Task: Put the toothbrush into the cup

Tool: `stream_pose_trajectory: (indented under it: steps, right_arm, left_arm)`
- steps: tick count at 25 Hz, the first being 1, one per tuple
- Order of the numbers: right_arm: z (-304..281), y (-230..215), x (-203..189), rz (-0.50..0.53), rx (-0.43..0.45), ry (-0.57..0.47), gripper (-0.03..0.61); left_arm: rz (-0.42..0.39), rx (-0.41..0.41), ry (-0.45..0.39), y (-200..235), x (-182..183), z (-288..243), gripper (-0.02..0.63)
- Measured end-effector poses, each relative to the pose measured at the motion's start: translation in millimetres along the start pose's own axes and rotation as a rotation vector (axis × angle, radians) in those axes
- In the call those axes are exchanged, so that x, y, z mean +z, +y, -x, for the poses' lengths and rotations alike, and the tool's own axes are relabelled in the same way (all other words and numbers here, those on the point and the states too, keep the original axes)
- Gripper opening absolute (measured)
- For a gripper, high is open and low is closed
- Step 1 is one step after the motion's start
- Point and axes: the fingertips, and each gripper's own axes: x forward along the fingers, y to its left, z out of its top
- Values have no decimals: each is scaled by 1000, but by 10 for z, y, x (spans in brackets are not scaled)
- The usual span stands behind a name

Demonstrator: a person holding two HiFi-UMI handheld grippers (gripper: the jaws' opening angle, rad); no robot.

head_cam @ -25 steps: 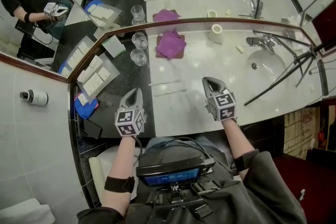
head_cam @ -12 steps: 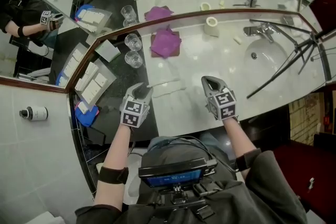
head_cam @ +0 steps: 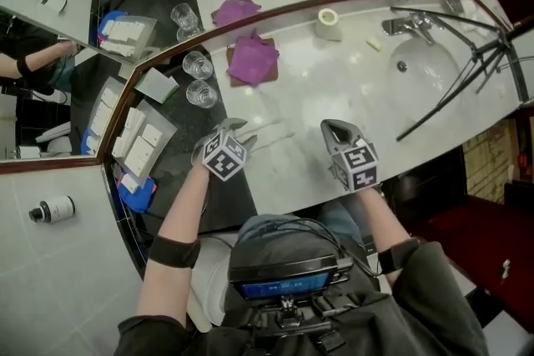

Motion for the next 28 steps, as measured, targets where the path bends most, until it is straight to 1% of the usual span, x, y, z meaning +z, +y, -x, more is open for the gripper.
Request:
stream_pose_trajectory:
  steps: [2, 5, 10, 14, 19, 20, 25, 28]
  right_arm:
    - [-3, -22, -50, -9, -10, 7, 17]
    - [-15, -76, -125, -17, -27, 15, 17]
    - [-30, -147, -210, -36, -48, 27, 17]
    - [-35, -140, -250, -56, -48, 37, 17]
    - [-42, -235, -356, -57, -64, 50, 17]
    - [-36, -239, -347, -59, -64, 49, 17]
    - [10, -264, -307, -67, -65, 48, 17]
    - [28, -279, -331, -69, -69, 51, 17]
  left_arm:
    - [-38, -29, 38, 21, -55, -132, 186]
    - [-69, -71, 90, 67, -122, -304, 186]
    - [-151, -146, 188, 20, -263, -584, 184]
    - [-208, -162, 233, -10, -301, -731, 173]
    - [-228, -179, 278, 6, -291, -841, 130]
    - [-235, -180, 288, 5, -294, -857, 113]
    - [-277, -188, 352, -18, -339, -943, 81]
    - [-276, -201, 378, -45, -345, -955, 60]
